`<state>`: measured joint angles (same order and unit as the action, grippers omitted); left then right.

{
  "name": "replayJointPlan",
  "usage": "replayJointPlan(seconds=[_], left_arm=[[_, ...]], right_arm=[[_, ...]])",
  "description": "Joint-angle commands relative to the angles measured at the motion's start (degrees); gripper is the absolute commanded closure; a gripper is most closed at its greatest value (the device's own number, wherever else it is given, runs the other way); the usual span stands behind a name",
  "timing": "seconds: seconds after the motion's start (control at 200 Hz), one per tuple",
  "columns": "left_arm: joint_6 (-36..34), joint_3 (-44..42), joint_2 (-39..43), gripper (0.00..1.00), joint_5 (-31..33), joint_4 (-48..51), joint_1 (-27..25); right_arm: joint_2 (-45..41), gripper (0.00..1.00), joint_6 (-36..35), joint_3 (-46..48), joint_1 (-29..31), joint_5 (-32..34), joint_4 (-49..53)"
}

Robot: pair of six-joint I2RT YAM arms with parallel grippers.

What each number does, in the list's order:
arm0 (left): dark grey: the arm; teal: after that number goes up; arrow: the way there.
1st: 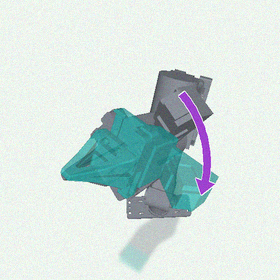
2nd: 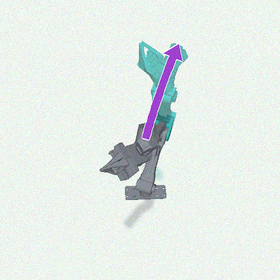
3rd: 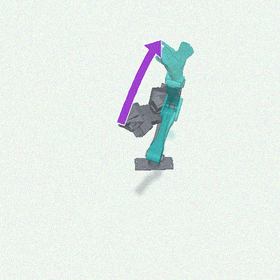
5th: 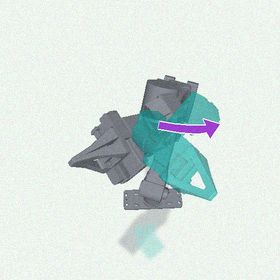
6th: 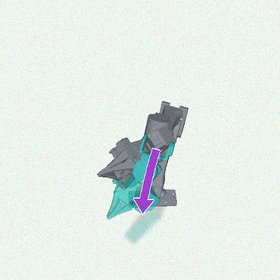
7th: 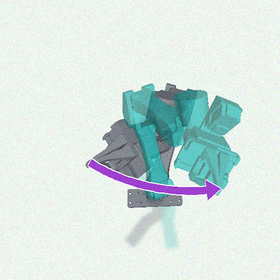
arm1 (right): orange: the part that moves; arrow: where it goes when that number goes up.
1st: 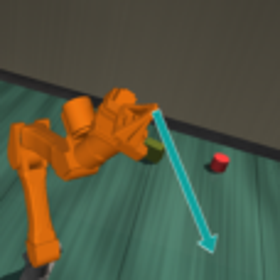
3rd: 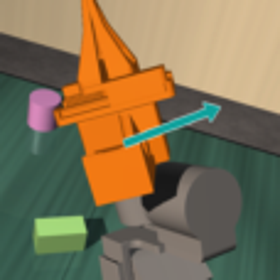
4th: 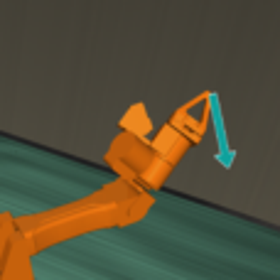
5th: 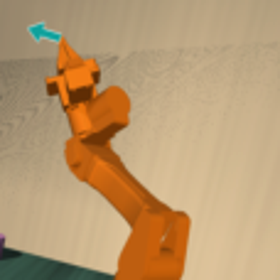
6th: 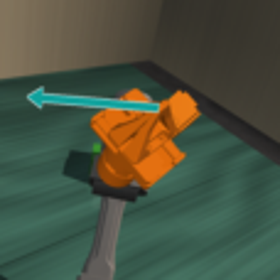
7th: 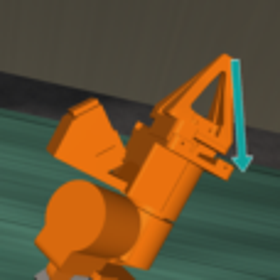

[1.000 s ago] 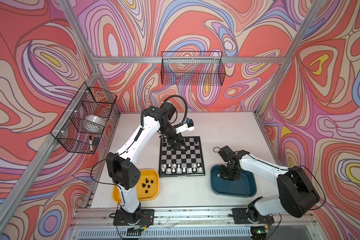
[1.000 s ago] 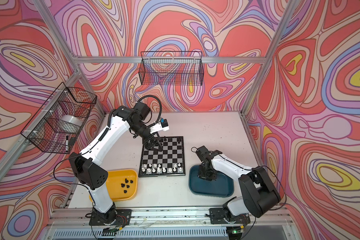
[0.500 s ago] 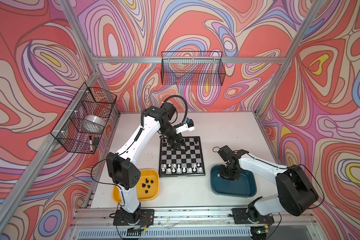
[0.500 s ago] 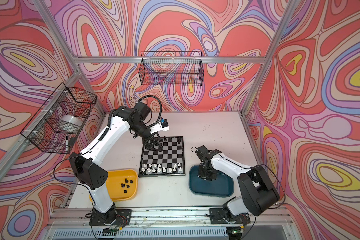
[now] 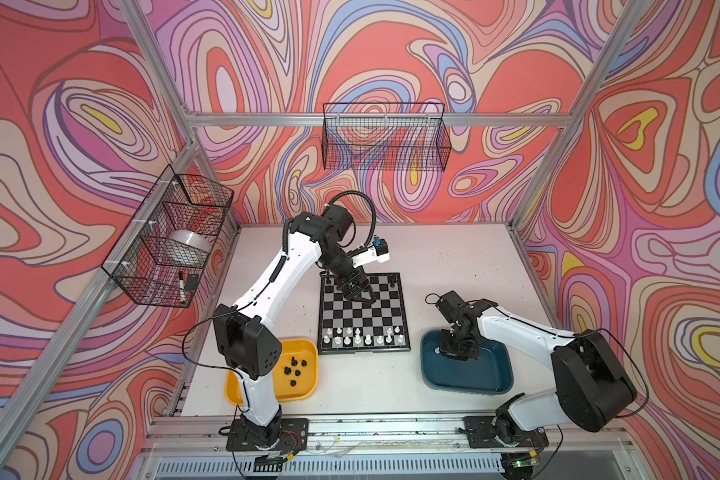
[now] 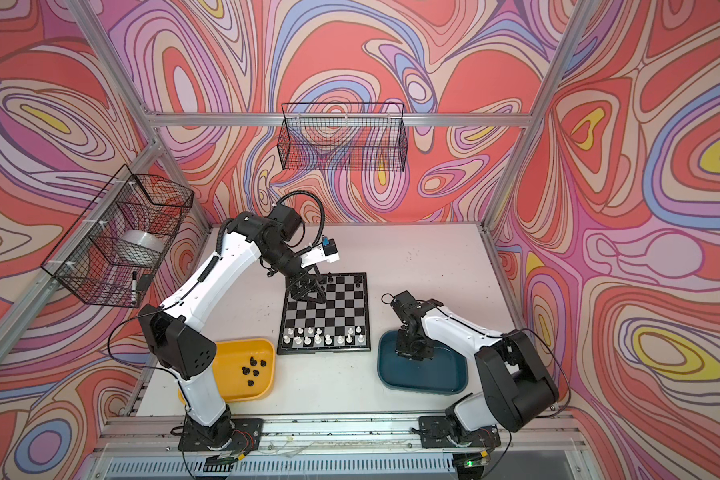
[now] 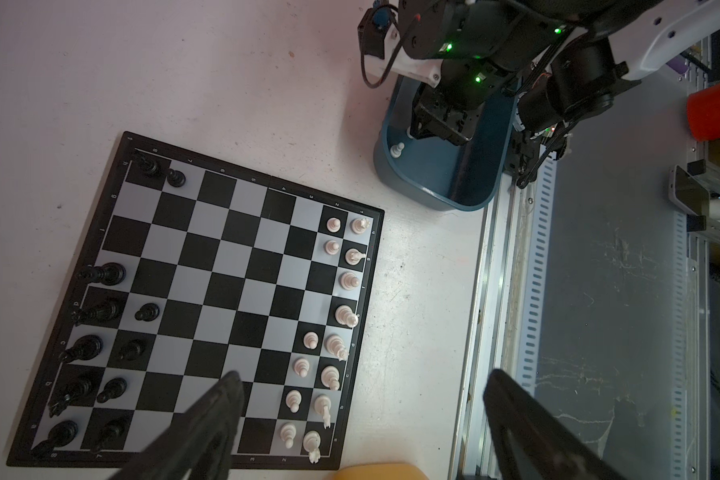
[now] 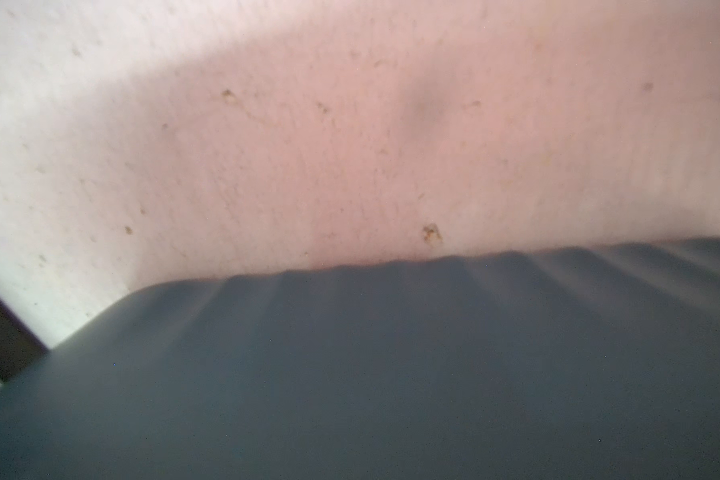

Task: Set up the chess pieces on the board
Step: 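Lower the open right gripper into the teal tray toward a white pawn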

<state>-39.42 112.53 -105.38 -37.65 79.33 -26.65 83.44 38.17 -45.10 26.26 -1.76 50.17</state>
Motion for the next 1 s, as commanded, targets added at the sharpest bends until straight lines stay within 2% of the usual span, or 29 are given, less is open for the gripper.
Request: replayJointPlan(seconds=[0.0, 0.446, 0.626, 0.997], left_arm=[[-1.01, 1.29, -0.85, 0.09, -0.26, 1.82, -0.33], [-1.03, 0.68, -0.7, 0.08, 0.63, 1.62, -0.36], [-1.74, 1.39, -0.7, 0.08, 4.27, 1.35, -0.33], [-1.9, 0.25, -0.59, 0.08, 2.82, 1.61, -0.35]], right_arm=[[0.36, 0.9, -0.47, -1.33, -0.33, 0.71, 0.27], [-0.32, 0.91, -0.94, -2.39, -0.32, 0.5, 2.32], [-0.65, 0.91, -1.11, -3.01, -0.23, 0.79, 3.41], [-1.28, 0.91, -1.29, -4.51, -0.25, 0.59, 4.66]])
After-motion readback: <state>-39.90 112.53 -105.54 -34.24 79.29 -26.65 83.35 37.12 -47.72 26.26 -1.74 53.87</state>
